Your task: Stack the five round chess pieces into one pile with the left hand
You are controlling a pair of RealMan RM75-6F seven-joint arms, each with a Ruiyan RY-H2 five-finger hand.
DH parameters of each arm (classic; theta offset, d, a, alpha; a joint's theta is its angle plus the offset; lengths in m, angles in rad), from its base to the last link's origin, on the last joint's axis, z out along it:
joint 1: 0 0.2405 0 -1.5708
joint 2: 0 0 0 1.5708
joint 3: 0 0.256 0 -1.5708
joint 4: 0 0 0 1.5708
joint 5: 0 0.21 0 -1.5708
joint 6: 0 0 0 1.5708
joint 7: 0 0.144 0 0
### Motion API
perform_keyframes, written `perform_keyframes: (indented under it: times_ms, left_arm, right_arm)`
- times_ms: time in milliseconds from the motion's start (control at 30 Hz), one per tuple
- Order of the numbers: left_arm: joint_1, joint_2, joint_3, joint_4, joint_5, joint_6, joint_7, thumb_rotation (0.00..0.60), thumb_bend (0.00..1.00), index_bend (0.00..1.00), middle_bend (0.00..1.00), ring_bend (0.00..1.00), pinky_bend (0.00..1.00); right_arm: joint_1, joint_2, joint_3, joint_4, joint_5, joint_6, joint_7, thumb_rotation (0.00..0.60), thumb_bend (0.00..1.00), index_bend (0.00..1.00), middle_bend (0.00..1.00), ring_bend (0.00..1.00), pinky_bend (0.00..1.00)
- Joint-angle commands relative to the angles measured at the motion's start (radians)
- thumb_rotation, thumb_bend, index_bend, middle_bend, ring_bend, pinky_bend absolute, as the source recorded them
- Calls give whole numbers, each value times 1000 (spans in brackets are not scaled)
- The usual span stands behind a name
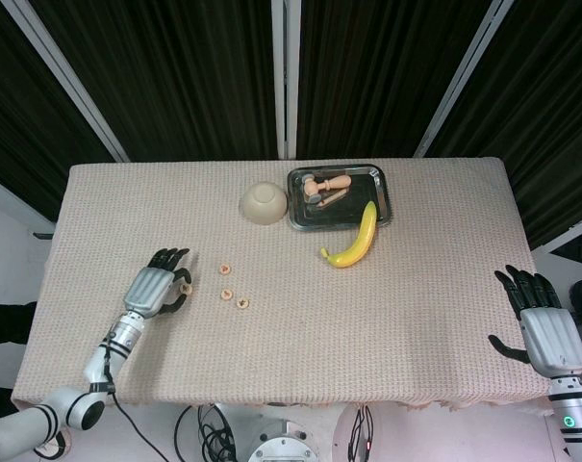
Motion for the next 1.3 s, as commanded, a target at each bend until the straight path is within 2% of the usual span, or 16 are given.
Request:
perform_keyframes:
  times_ms: [33,533,833,1300]
  left_arm:
    - [0,1,0,0,-2,-3,-6,600,371,420,47,0,0]
    - [-2,0,5,-2,1,0,-23,600,371,378,47,0,0]
    - [0,16,16,-66,44,50,-10,600,358,333,45,0,0]
    - [-84,-47,-6,-108,70,3,57,600,353,336,49,0,0]
  right_arm:
    - [0,0,0,0,1,-1,0,600,130,0,0,0,0]
    - [-1,2,1,-1,4,2,2,600,131,0,0,0,0]
    - [-2,0,3,0,6,6,-2,600,132,0,0,0,0]
    - [-2,1,3,3,8,4,5,600,132,0,0,0,0]
